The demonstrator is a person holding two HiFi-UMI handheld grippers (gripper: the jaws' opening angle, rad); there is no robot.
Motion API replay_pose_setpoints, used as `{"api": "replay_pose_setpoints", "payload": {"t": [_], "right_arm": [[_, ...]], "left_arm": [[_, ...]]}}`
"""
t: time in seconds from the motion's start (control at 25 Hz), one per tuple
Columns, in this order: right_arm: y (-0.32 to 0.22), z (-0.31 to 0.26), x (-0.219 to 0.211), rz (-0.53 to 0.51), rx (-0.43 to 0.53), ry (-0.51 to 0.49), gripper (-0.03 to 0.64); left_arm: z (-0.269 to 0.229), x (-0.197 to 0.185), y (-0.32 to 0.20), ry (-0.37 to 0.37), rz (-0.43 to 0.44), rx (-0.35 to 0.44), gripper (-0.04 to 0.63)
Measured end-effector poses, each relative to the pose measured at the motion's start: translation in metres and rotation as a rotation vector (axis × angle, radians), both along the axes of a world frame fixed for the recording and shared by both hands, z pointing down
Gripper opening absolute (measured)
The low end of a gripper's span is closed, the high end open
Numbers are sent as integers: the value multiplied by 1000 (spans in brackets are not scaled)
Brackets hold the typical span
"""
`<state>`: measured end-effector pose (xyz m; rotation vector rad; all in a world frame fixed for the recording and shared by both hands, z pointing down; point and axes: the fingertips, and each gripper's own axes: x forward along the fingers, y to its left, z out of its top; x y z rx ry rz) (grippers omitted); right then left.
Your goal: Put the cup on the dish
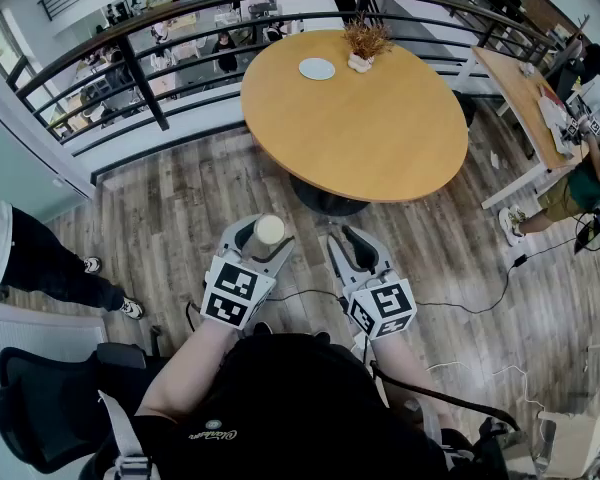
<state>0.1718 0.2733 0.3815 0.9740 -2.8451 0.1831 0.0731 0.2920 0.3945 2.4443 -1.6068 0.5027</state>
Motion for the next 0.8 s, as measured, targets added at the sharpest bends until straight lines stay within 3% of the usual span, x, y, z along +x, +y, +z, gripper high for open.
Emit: {"api": "replay_pose_setpoints", "payload": {"t": [0.8], "right_arm": [[2,3,-8,17,-30,-25,109]], "left_arm": [[0,-9,4,15,7,-9,259]]}}
